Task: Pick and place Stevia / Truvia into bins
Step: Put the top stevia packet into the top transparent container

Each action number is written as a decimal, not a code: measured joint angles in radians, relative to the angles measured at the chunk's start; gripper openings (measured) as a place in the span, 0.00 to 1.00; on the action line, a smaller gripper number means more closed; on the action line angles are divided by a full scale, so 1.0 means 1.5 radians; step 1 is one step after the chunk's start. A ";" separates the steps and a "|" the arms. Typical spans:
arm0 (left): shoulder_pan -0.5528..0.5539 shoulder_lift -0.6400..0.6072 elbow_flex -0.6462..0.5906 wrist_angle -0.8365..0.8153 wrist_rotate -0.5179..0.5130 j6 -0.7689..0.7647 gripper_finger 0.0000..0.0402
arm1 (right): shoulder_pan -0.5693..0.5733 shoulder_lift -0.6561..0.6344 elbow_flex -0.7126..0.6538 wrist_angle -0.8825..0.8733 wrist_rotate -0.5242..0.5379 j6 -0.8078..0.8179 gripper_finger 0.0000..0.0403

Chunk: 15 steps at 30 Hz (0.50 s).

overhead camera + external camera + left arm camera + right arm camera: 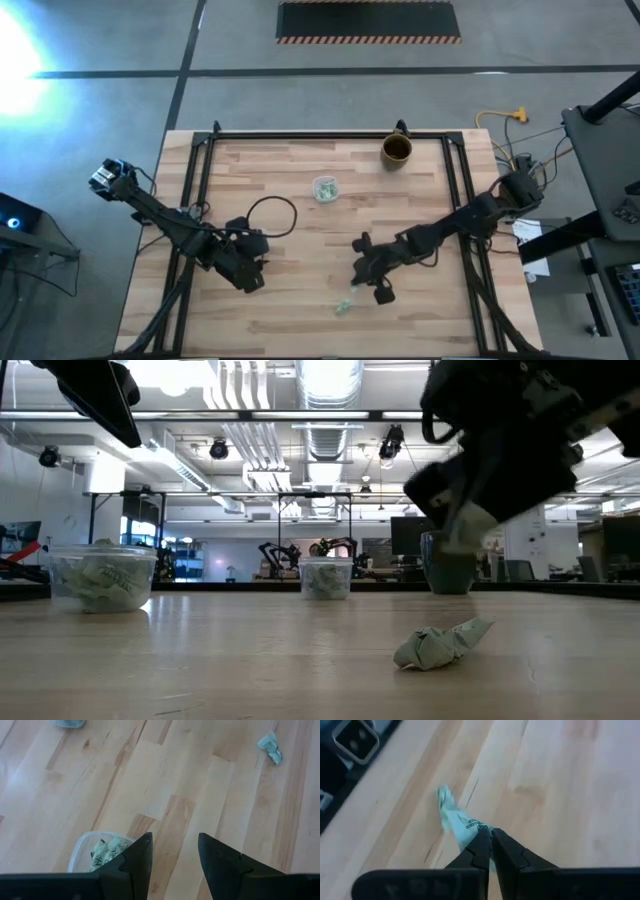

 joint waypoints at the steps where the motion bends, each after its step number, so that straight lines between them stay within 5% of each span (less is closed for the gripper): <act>1: 0.000 0.000 0.000 0.000 0.000 0.000 0.35 | -0.006 -0.006 0.003 0.000 0.000 -0.005 0.02; 15: 0.000 0.000 0.000 0.022 -0.012 0.000 0.35 | -0.163 -0.066 0.053 0.001 0.092 -0.055 0.02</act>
